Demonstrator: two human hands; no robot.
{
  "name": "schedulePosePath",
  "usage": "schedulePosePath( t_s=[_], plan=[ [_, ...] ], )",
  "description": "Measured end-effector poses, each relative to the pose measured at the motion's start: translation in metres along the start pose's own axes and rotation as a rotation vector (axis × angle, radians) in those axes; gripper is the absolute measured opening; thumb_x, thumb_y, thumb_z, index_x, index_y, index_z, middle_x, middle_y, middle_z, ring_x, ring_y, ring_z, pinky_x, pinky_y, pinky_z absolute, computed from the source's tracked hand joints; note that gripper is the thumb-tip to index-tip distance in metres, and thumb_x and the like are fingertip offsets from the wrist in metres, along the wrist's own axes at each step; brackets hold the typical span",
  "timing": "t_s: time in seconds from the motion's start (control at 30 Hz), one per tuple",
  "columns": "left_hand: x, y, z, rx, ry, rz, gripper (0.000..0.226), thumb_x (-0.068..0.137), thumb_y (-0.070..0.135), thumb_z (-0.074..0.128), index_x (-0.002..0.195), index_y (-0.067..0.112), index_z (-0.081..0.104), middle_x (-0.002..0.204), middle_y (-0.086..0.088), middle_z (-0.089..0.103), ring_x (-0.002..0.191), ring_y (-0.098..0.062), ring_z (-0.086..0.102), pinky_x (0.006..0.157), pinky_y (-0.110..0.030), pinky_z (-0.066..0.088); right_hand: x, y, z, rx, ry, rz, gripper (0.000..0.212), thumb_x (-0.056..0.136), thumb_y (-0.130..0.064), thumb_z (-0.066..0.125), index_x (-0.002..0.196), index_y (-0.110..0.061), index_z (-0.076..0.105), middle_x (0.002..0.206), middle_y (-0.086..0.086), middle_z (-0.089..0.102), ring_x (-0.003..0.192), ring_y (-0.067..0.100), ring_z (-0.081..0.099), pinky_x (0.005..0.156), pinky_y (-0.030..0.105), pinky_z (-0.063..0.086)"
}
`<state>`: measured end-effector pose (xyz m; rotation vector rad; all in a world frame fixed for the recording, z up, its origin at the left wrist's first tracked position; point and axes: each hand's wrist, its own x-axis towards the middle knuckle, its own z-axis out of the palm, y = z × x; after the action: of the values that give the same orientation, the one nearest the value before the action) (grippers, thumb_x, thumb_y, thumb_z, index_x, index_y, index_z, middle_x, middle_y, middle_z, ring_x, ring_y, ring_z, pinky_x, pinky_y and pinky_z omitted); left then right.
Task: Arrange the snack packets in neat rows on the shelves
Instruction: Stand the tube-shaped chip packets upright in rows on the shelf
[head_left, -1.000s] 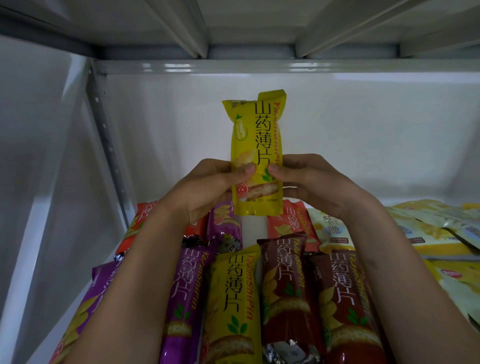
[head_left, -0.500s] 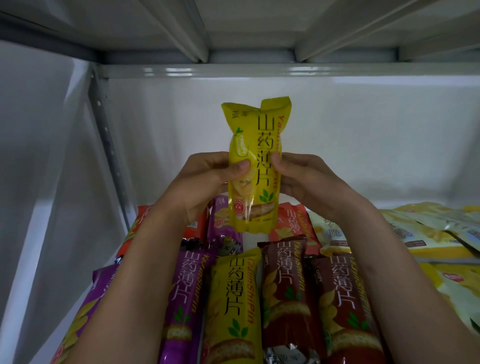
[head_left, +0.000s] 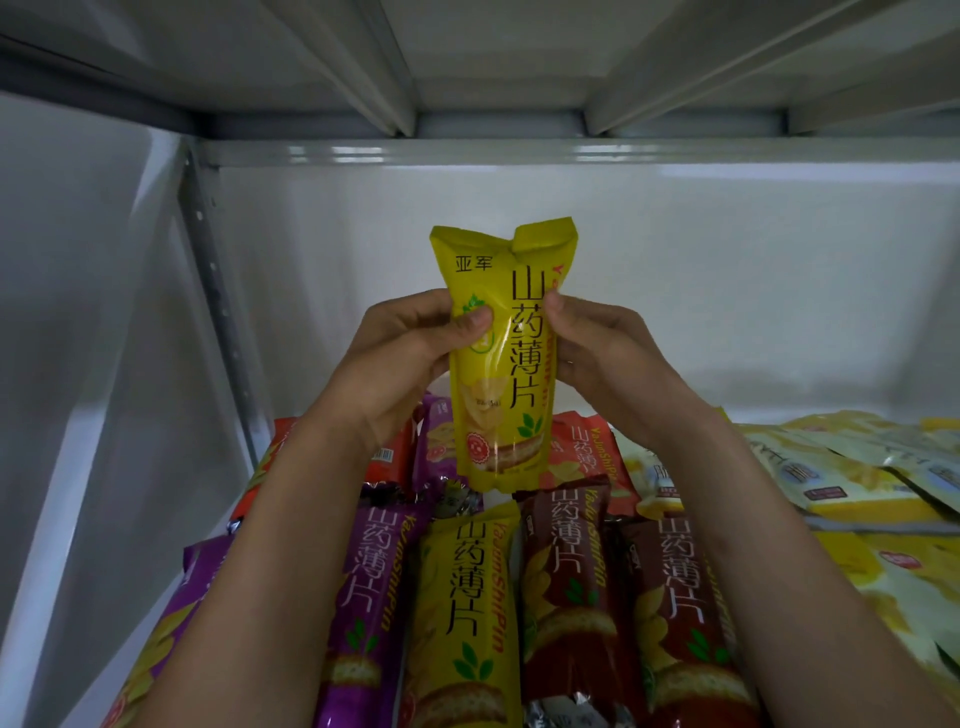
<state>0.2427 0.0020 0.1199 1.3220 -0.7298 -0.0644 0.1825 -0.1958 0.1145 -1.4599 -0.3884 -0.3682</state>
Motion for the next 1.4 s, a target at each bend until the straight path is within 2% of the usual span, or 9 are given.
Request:
schedulePosePath(
  t_s=[0.2,0.5,0.67,0.77,0.93,1.07,1.13,1.27,1.4],
  plan=[
    [-0.002,-0.001,0.002,-0.029,-0.03,-0.036,0.034,0.084,0.022,0.073,0.114,0.005,0.077,0.115,-0.012,0.078,0.108,-0.023,0.074,0.098,-0.034,0.059,0.004,0.006,0.001,-0.042,0.171,-0.085,0.038,0.091,-0.027,0.068,0.117,0.0,0.075,0.114,0.018,0.077,0.113,0.041,0.071,0.095,0.047,0.061],
    [-0.003,-0.001,0.005,0.044,0.028,-0.025,0.029,0.088,0.016,0.074,0.114,0.006,0.077,0.115,-0.013,0.079,0.111,-0.027,0.074,0.099,-0.037,0.059,0.0,-0.007,0.0,0.028,0.069,-0.08,0.04,0.089,-0.029,0.068,0.122,-0.006,0.072,0.12,0.012,0.076,0.113,0.026,0.072,0.092,0.033,0.058],
    [-0.006,0.002,0.01,0.128,-0.026,-0.036,0.028,0.095,0.012,0.07,0.122,0.008,0.075,0.117,-0.009,0.078,0.113,-0.026,0.074,0.103,-0.041,0.056,0.003,-0.004,0.0,-0.014,0.231,-0.113,0.029,0.095,-0.013,0.07,0.119,0.004,0.072,0.116,0.024,0.075,0.108,0.039,0.072,0.091,0.043,0.062],
    [-0.007,0.005,0.012,0.15,-0.031,-0.026,0.024,0.097,0.021,0.068,0.118,0.012,0.076,0.116,-0.006,0.079,0.11,-0.022,0.075,0.097,-0.034,0.058,0.002,-0.004,-0.002,-0.063,0.265,-0.128,0.024,0.096,-0.008,0.069,0.116,0.004,0.073,0.112,0.023,0.076,0.104,0.039,0.074,0.088,0.045,0.063],
    [-0.005,0.005,0.012,0.182,0.081,0.023,0.018,0.1,0.022,0.067,0.101,0.008,0.078,0.102,-0.013,0.08,0.093,-0.025,0.075,0.088,-0.036,0.061,0.0,-0.006,0.003,-0.088,0.221,-0.142,0.018,0.096,-0.011,0.07,0.112,-0.005,0.076,0.109,0.015,0.079,0.099,0.026,0.076,0.089,0.041,0.062],
    [-0.003,0.005,0.014,0.161,0.195,0.043,0.034,0.1,0.028,0.068,0.108,-0.004,0.075,0.105,-0.022,0.078,0.098,-0.04,0.076,0.094,-0.05,0.062,-0.003,-0.009,-0.003,-0.18,0.067,0.035,0.028,0.099,-0.023,0.068,0.124,-0.013,0.073,0.117,0.005,0.078,0.111,0.022,0.074,0.098,0.039,0.058],
    [-0.003,0.01,0.016,0.119,0.218,0.011,0.033,0.101,0.031,0.066,0.11,0.001,0.077,0.105,-0.014,0.08,0.098,-0.035,0.077,0.092,-0.045,0.063,-0.005,-0.009,-0.009,-0.281,0.009,0.112,0.027,0.1,-0.023,0.068,0.124,-0.013,0.073,0.116,0.003,0.078,0.11,0.02,0.074,0.098,0.04,0.059],
    [-0.006,0.019,0.015,0.173,-0.017,-0.074,0.031,0.097,0.033,0.067,0.121,0.015,0.073,0.115,-0.001,0.079,0.107,-0.016,0.076,0.092,-0.028,0.06,-0.007,-0.013,-0.009,-0.314,0.065,0.08,0.024,0.1,-0.021,0.069,0.12,-0.01,0.074,0.111,0.004,0.079,0.104,0.018,0.076,0.088,0.034,0.063],
    [-0.006,0.019,0.013,0.302,-0.091,-0.123,0.035,0.095,0.023,0.074,0.129,0.018,0.07,0.119,0.0,0.078,0.11,-0.016,0.075,0.097,-0.034,0.059,-0.005,-0.01,-0.009,-0.324,0.086,0.106,0.027,0.1,-0.025,0.069,0.121,-0.01,0.075,0.111,0.002,0.08,0.102,0.015,0.077,0.081,0.027,0.063]
  ],
)
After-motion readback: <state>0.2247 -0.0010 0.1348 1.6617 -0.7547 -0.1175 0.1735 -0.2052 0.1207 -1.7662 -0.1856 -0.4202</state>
